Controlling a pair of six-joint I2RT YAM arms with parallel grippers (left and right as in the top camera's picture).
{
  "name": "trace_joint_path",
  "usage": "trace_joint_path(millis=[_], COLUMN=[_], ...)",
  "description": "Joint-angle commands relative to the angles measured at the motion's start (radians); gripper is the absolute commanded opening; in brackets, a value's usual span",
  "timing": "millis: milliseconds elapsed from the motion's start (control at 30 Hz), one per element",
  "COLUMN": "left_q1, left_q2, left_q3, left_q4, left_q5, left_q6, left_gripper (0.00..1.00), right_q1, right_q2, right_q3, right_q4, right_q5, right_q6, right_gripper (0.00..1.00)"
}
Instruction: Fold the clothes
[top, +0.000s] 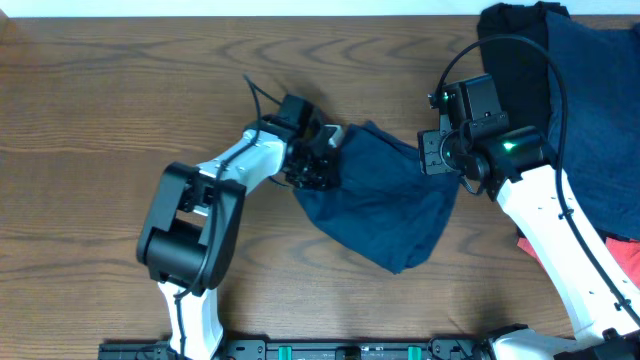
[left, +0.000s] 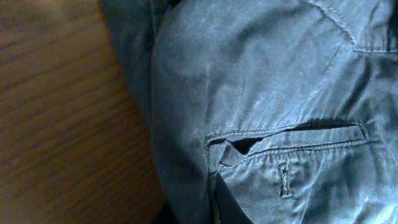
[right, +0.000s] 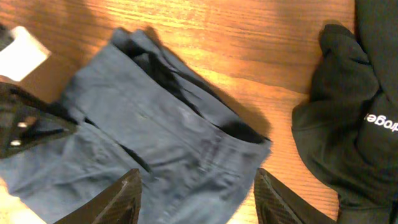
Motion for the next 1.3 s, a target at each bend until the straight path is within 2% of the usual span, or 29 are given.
trace_joint_path(millis=[0, 33, 133, 300, 533, 833, 867, 900, 933, 1000, 1100, 1267], left_q1=[0.096, 0.143, 0.252, 0.446, 0.647, 0.736, 0.741, 0.746, 0.751, 0.76, 0.753, 0.675], left_q2=[-0.108, -0.15, -0.222, -0.274, -0.272, -0.272, -0.272, -0.272, -0.272, -0.272, -0.274, -0.273], left_q3=[-0.002, -0.002, -0.002, -0.002, -0.002, -0.002, -0.002, -0.002, -0.001, 0.008, 0.022, 0.022], left_q4=[-0.056, -0.085, -0.109, -0.075, -0.011, 0.09, 0.113, 0.131, 0.144, 0.147, 0.131, 0.132], left_q5=[-0.207, -0.322, -0.527, -0.677, -0.69, -0.694, -0.717, -0.746, -0.774, -0.783, -0.73, -0.504], left_q6=[0.005, 0.006, 0.006, 0.101, 0.198, 0.206, 0.204, 0.195, 0.175, 0.145, 0.117, 0.111], left_gripper=[0.06, 0.06, 0.06, 0.06, 0.06, 0.08, 0.27, 0.58, 0.8, 1.0, 0.98, 0.98], right_q1=[-0.008, -0.008, -0.008, -0.008, -0.008, -0.008, -0.008, -0.008, -0.008, -0.008, -0.008, -0.008], right_q2=[-0.005, -0.005, -0.005, -0.005, -0.005, -0.005, -0.005, -0.005, -0.005, -0.005, -0.005, -0.005], right_q3=[0.015, 0.015, 0.015, 0.015, 0.015, 0.015, 0.015, 0.015, 0.015, 0.015, 0.015, 0.015], right_q4=[-0.007, -0.011, -0.013, -0.012, -0.022, -0.023, -0.023, -0.023, -0.024, -0.023, -0.021, 0.0], right_q5=[0.003, 0.003, 0.004, 0.003, 0.003, 0.003, 0.003, 0.003, 0.003, 0.003, 0.004, 0.003], right_q6=[-0.007, -0.007, -0.007, -0.006, -0.006, -0.006, -0.006, -0.006, -0.006, -0.006, -0.006, -0.002], right_gripper=[0.56, 0.56, 0.56, 0.56, 0.56, 0.55, 0.55, 0.55, 0.55, 0.55, 0.55, 0.56])
